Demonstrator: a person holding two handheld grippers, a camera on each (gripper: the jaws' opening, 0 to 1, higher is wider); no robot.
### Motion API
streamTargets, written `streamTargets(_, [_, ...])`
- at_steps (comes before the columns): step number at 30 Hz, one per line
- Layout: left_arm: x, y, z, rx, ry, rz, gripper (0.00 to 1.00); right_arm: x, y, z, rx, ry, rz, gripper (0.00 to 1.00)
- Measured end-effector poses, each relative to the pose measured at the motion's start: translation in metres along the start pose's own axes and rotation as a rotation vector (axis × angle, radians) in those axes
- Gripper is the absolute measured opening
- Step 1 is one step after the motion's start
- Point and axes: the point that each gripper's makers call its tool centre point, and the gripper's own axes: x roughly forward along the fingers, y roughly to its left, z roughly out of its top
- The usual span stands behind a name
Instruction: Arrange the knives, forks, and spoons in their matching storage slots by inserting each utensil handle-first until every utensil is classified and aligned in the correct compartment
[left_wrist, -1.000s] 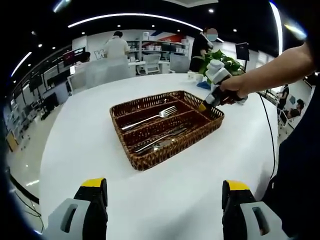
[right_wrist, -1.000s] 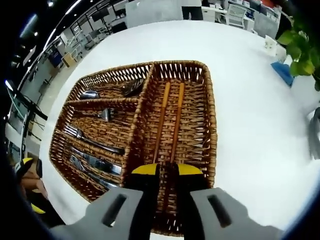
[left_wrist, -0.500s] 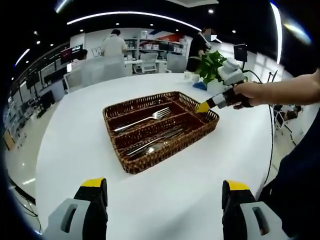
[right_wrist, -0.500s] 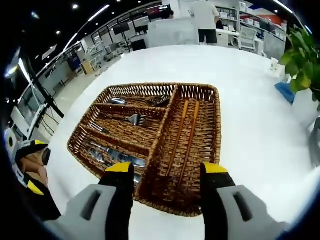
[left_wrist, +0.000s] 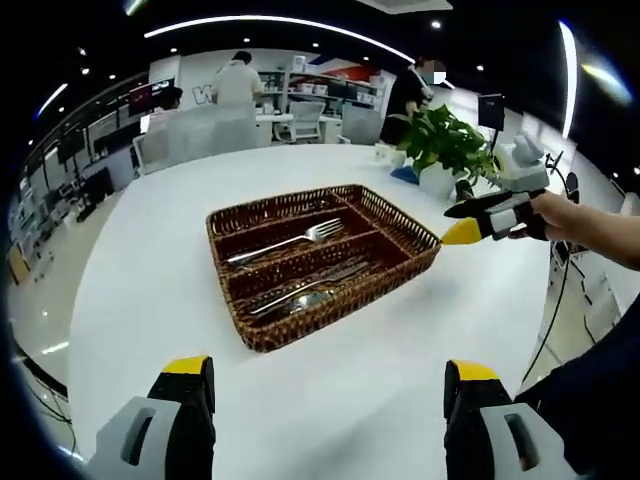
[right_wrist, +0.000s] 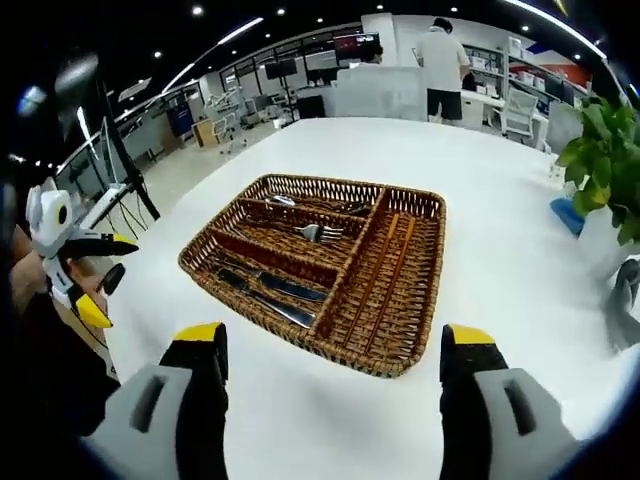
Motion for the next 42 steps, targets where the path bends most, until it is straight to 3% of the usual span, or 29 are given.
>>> streamTargets(3, [-0.001,0.0,0.003,-0.008,-0.005,0.0,1.0,-0.012,0.006,-0.002,-0.064,0.001,0.01,0.99])
streamTargets(10, [-0.006,-0.004,0.011,-0.025,-0.04,-0.014,1.0,-0.034,0.013,-0.015,-0.086,0.021,0.027,0.99])
streamTargets(17, [-0.009,-0.007,0.007,-0.04,-0.022,-0.022,1.0,-0.045,0.012,-0.025,-0.135,0.041,0.035,1.0])
streamTargets(28, [-0.011,-0.019,0.004,-0.02,-0.01,-0.03,1.0,-0.052,0.018,-0.021,-0.146,0.021,0.057,1.0])
streamTargets(42, [-0.012,-0.015,0.008,-0.028,-0.03,-0.006,1.0,-0.05,0.021,-0.018,-0.164,0.023,0.078,1.0])
